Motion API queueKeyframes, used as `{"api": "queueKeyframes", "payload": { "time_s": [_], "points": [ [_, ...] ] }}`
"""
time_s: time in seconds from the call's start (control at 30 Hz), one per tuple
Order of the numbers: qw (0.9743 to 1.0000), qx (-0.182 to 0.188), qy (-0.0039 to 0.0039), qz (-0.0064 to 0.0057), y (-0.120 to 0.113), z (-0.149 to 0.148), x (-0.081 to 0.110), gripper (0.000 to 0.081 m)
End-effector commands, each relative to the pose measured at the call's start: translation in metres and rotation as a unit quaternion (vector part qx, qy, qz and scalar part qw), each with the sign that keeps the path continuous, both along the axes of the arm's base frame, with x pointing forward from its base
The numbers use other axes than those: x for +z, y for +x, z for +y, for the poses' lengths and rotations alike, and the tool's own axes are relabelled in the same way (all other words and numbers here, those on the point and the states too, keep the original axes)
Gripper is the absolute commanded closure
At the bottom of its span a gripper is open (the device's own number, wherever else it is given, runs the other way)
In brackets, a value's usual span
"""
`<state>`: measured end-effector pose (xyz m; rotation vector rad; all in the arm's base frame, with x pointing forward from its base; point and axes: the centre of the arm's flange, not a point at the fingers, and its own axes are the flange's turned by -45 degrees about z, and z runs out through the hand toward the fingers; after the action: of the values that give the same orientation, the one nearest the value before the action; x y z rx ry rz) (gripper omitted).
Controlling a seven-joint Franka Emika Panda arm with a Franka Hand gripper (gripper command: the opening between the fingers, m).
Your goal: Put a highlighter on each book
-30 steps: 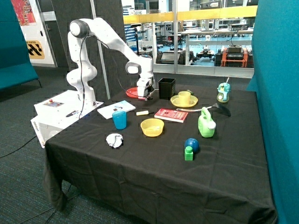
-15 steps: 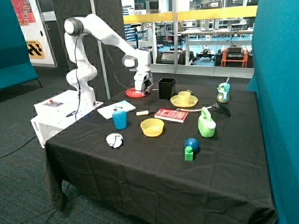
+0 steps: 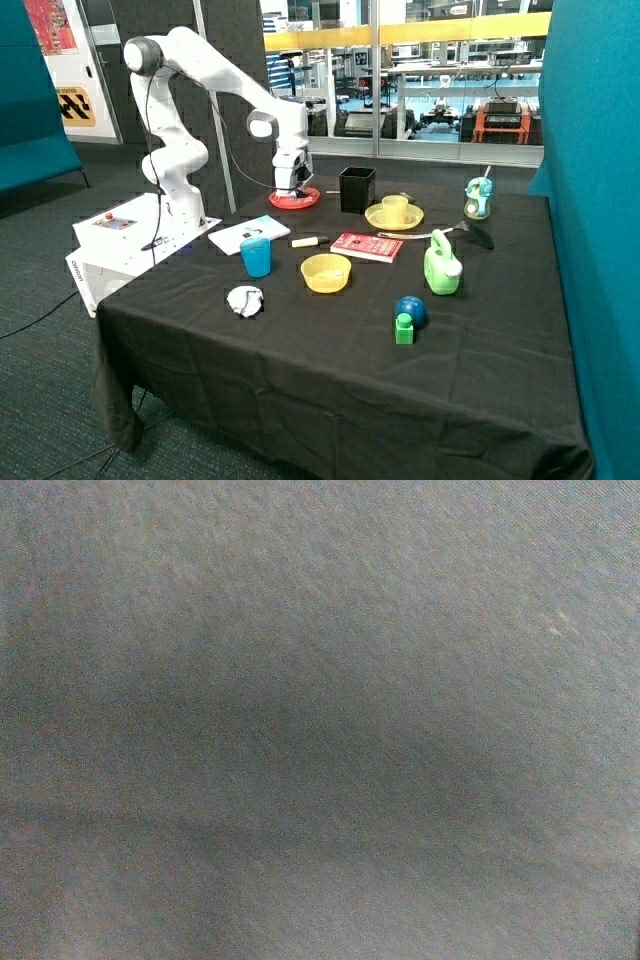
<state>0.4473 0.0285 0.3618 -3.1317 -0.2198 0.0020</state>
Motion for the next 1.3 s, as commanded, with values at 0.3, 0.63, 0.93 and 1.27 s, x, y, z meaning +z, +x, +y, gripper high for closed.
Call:
{"api": "queueKeyframes", "payload": {
  "time_s": [0.3, 0.63, 0.93, 1.27],
  "points": [
    [0.9967, 0.081, -0.00098, -0.0008, -0.021, -0.052, 0.005, 0.0808],
    [0.9924, 0.123, -0.00095, -0.0008, -0.026, -0.068, -0.002, 0.0808],
    [0.9927, 0.120, -0.00095, -0.0008, -0.035, -0.091, -0.018, 0.0808],
    [0.9927, 0.121, -0.00095, -0.0008, -0.041, -0.103, -0.037, 0.0808]
  ]
}}
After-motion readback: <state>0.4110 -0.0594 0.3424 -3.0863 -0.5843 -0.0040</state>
